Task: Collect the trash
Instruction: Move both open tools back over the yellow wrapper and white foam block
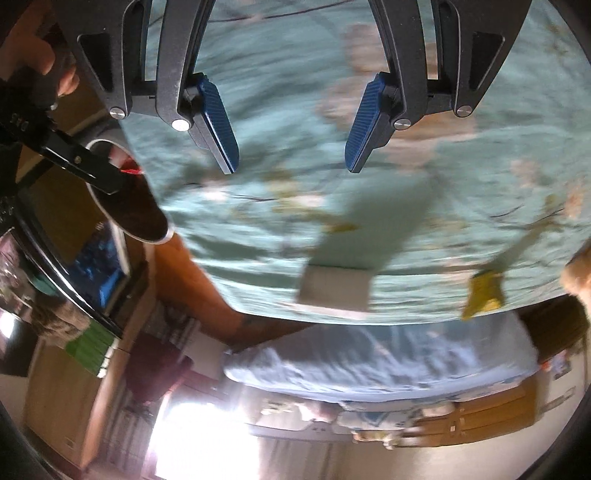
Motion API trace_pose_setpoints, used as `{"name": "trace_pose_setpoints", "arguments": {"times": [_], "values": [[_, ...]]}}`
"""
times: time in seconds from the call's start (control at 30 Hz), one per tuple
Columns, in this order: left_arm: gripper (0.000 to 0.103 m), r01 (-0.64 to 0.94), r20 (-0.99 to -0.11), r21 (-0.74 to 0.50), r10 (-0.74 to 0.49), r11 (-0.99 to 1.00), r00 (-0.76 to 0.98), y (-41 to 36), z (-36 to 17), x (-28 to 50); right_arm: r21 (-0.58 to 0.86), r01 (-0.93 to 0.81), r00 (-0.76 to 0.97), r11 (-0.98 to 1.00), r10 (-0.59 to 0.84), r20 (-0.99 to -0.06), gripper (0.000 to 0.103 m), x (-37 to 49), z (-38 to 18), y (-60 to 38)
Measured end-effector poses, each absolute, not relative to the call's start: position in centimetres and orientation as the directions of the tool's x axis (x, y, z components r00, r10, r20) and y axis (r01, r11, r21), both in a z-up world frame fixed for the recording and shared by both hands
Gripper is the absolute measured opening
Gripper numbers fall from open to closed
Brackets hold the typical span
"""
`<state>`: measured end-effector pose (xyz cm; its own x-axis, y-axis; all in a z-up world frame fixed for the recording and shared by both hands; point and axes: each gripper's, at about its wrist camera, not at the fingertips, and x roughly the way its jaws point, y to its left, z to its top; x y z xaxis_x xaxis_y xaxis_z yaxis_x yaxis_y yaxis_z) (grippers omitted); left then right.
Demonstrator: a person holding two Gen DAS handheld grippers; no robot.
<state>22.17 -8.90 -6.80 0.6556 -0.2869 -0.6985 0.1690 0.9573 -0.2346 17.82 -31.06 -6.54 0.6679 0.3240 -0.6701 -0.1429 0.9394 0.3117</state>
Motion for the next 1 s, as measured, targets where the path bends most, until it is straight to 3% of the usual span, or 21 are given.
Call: {"name": "trace_pose_setpoints", "arguments": {"times": [0.57, 1.0], "values": [[0.059, -0.018, -0.711, -0.228, -0.154, 0.973, 0.686, 1.0, -7.3, 23.8, 0.307, -0.268, 0.608, 0.913, 0.407, -0.682, 0.090, 21.9, -8.2, -21.8], [0.059, -0.067, -0.719, -0.213, -0.110, 0.975, 0.687, 4.7, -8.3, 27.9, 0.312, -0.280, 0.584, 0.908, 0.419, -0.695, 0.090, 25.7, -9.3, -18.2]]}}
